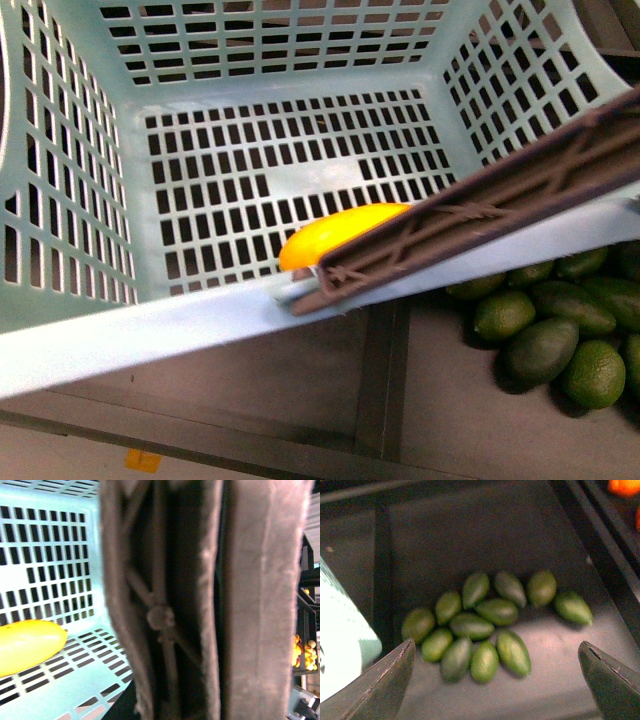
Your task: Pick mango and avocado into basket
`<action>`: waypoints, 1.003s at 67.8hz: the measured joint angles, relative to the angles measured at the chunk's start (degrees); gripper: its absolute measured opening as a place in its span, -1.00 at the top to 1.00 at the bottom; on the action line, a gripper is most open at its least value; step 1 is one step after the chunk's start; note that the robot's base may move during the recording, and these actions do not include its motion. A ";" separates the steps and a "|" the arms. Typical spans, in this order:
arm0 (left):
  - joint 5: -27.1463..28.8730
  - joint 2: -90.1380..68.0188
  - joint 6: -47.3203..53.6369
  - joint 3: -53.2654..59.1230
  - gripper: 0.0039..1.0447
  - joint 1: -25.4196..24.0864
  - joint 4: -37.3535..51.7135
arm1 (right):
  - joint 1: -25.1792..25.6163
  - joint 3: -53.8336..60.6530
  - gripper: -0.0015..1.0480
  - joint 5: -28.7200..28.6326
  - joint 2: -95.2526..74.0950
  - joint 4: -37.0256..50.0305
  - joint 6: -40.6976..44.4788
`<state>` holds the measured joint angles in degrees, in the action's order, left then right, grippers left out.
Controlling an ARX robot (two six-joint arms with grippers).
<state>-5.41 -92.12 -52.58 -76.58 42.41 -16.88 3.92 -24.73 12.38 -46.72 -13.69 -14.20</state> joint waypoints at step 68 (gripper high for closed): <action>-0.17 0.00 -0.22 0.00 0.75 0.33 0.02 | 43.45 -20.46 -0.83 -19.10 -68.22 29.48 78.64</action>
<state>-5.58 -92.12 -52.80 -76.58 42.74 -16.86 47.37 -45.19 -6.72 -114.93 15.79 64.45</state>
